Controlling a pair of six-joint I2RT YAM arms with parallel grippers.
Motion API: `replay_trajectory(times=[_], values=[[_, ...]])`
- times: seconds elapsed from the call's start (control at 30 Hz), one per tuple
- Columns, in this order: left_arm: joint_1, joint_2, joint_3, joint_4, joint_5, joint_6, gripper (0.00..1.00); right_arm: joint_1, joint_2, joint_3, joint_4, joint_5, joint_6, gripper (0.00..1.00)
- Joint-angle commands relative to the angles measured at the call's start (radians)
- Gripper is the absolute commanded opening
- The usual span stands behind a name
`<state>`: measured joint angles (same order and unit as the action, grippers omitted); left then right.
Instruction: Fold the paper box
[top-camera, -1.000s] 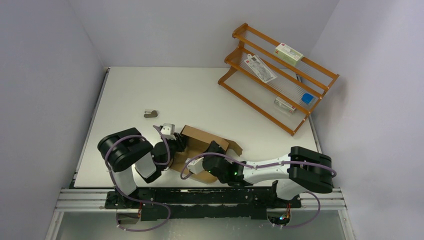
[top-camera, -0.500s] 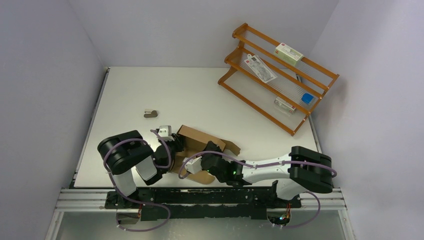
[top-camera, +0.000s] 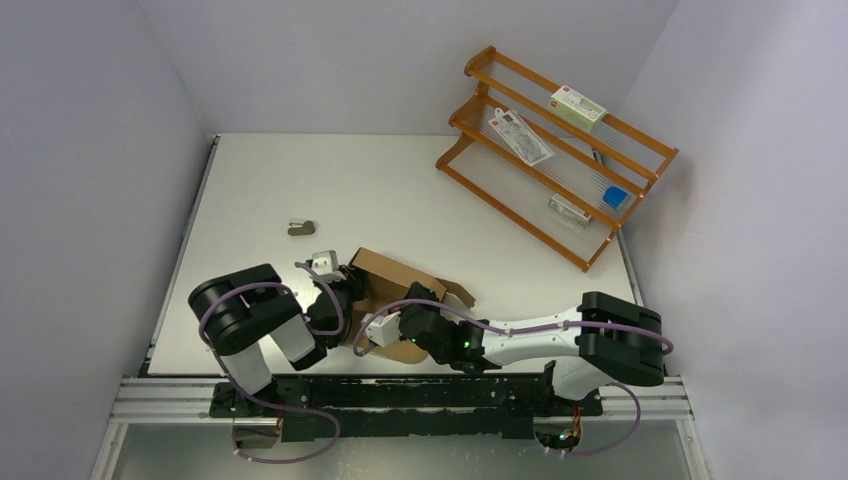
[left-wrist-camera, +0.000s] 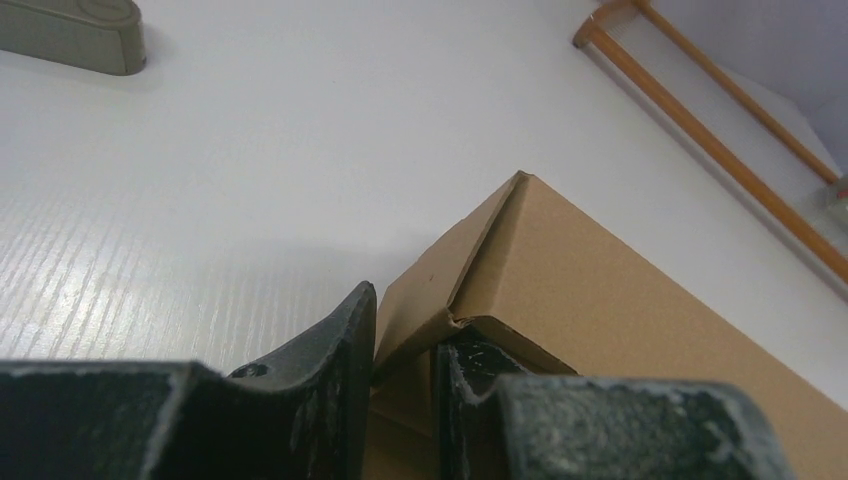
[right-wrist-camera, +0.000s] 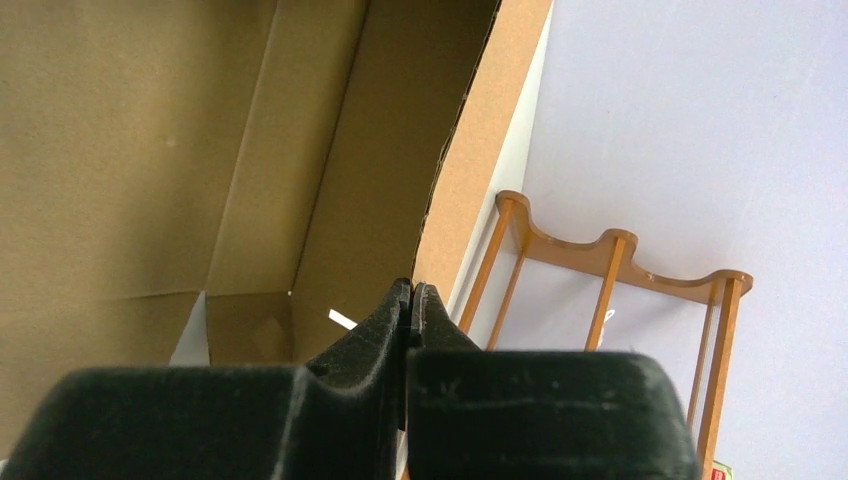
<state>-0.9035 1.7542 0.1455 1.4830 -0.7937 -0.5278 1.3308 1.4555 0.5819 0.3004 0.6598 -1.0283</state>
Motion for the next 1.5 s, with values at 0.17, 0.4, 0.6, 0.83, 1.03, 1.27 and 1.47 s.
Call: replay_trajectory(times=[0.17, 0.4, 0.6, 0.83, 1.03, 1.27, 1.47], values=[[0.016, -0.198, 0.105, -0.352, -0.272, -0.277, 0.2, 0.01, 0.01, -0.03, -0.126, -0.054, 0.07, 0.0], [0.016, -0.091, 0.026, 0.037, -0.13, -0.077, 0.35, 0.004, -0.002, -0.047, -0.088, -0.067, 0.061, 0.0], [0.016, -0.088, -0.024, 0.157, -0.025, 0.027, 0.51, -0.007, 0.007, -0.054, -0.055, -0.069, 0.046, 0.0], [0.015, -0.234, -0.072, 0.003, 0.045, 0.063, 0.64, -0.013, 0.015, -0.065, -0.008, -0.069, 0.021, 0.02], [0.015, -0.465, -0.135, -0.241, 0.135, 0.057, 0.71, -0.031, 0.017, -0.068, 0.04, -0.072, -0.028, 0.06], [0.015, -0.965, -0.126, -0.853, 0.161, 0.018, 0.73, -0.067, 0.042, -0.051, 0.09, -0.101, -0.09, 0.07], [0.02, -1.318, -0.074, -1.295, 0.16, -0.043, 0.83, -0.072, 0.048, -0.025, 0.083, -0.101, -0.076, 0.14]])
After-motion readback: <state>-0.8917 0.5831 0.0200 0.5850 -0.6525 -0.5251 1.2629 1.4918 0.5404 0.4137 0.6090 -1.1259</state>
